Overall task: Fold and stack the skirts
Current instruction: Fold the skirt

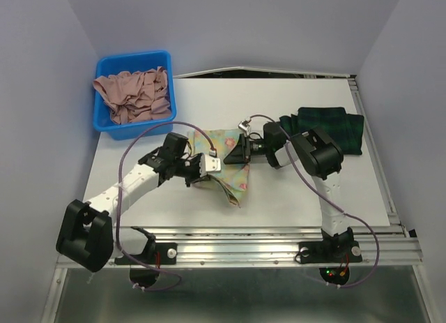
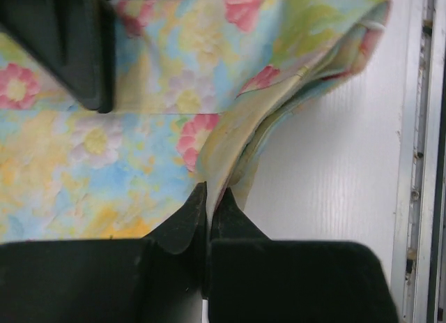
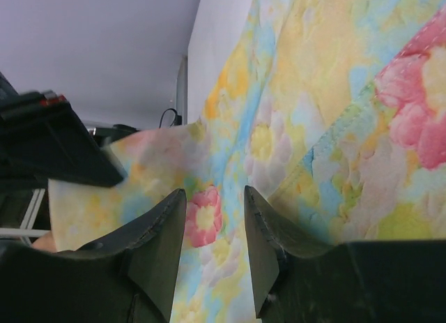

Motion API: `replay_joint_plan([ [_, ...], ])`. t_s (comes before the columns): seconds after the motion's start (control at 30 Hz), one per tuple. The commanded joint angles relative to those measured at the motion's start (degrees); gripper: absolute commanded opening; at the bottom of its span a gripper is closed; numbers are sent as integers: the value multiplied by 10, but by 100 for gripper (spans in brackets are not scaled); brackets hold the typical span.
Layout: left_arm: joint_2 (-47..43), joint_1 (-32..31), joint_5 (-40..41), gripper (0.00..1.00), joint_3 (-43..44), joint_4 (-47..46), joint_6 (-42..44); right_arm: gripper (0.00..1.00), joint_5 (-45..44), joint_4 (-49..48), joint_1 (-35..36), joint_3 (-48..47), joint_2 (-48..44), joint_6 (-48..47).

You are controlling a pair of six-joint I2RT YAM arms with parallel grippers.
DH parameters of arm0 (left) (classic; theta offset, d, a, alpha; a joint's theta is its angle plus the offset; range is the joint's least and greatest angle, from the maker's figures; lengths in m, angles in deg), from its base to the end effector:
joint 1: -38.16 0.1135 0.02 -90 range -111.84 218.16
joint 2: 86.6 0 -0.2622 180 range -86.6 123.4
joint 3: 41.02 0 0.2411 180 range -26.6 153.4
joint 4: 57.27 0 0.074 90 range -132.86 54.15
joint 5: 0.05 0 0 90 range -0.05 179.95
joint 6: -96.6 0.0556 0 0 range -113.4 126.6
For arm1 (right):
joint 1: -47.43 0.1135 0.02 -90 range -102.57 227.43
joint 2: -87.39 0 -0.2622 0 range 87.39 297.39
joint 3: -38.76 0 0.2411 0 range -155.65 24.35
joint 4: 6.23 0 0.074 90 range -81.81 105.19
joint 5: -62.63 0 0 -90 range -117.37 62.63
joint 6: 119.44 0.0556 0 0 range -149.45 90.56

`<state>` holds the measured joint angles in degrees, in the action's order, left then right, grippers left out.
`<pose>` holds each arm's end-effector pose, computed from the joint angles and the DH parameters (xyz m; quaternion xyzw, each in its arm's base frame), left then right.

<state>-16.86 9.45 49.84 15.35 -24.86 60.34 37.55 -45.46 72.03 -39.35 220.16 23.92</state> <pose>0.1977 -0.1491 0.2202 0.6706 0.5695 -0.2335 0.4140 0.3714 0.2254 0.0833 -0.1482 0.7310 0.6535 0.1287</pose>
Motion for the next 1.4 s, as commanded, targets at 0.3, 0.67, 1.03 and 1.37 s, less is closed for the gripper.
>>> replay_joint_plan([
  [0.3, 151, 96, -110, 0, 205, 12, -170, 41, -33, 408, 19, 33, -36, -366],
  [0.67, 141, 109, -137, 0, 212, 12, -212, 38, -167, 621, 45, -35, -90, -560],
  [1.03, 60, 77, -71, 0, 92, 101, 18, 38, -241, 679, 52, -104, -90, -572],
  [1.37, -96, -59, 188, 49, -149, -99, 105, 35, -349, 724, 52, -187, -21, -514],
])
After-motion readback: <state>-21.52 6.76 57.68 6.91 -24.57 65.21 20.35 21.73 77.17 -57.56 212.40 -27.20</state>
